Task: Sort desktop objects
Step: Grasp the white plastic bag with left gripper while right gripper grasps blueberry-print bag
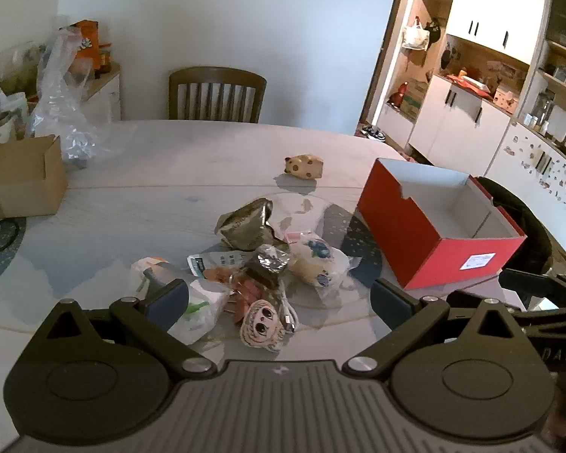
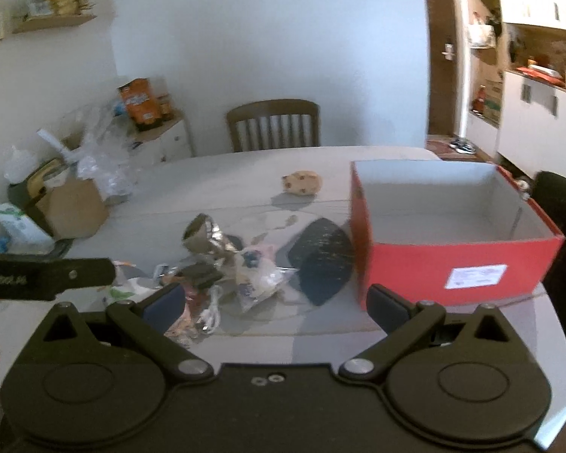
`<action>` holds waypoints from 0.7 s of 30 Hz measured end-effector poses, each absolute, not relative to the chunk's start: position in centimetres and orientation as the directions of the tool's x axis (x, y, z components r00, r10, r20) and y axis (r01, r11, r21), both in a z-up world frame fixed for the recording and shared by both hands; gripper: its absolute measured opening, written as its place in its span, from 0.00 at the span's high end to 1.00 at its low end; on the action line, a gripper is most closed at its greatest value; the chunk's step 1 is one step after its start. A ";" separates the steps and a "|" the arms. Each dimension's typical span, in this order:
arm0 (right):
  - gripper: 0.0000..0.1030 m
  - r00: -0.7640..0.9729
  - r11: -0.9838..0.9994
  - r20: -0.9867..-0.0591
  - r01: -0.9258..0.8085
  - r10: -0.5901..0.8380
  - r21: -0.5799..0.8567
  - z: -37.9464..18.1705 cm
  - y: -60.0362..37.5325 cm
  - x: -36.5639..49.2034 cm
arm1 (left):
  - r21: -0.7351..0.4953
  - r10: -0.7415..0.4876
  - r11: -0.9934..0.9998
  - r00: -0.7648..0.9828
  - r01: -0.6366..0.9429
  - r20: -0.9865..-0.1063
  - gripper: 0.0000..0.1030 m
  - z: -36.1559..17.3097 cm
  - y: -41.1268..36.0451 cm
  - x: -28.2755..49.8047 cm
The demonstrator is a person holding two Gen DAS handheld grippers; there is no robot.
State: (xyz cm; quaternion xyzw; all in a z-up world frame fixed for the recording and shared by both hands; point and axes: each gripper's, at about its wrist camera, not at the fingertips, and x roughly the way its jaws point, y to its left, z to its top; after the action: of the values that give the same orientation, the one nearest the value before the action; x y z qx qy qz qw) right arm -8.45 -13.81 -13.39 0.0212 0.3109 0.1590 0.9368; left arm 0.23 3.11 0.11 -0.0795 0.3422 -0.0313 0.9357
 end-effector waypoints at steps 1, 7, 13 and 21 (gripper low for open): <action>0.01 0.752 0.946 -0.577 -0.297 0.317 0.132 -13.4 -13.5 -8.3 | -0.166 -0.108 0.986 0.763 0.001 -0.637 0.00 0.0 3.2 0.3; 0.01 0.727 0.932 -0.594 -0.342 0.345 0.123 -14.4 -12.2 -7.1 | -0.093 -0.035 0.995 0.791 -0.028 -0.611 0.00 -0.4 4.5 1.0; 0.01 0.719 0.929 -0.608 -0.358 0.336 0.089 -15.5 -11.0 -5.3 | -0.078 0.011 0.994 0.771 -0.078 -0.637 0.00 -2.0 7.6 2.3; 0.05 0.712 0.936 -0.634 -0.348 0.301 0.054 -17.3 -9.6 -2.7 | -0.096 0.014 0.989 0.716 -0.112 -0.698 0.00 -3.7 11.0 4.7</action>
State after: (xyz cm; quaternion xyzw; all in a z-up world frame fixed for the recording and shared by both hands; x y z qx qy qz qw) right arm -2.66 -9.57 -17.26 -0.0345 0.3362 0.1755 0.9246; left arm 4.67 11.01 -3.66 -0.0657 0.3755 0.0341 0.9239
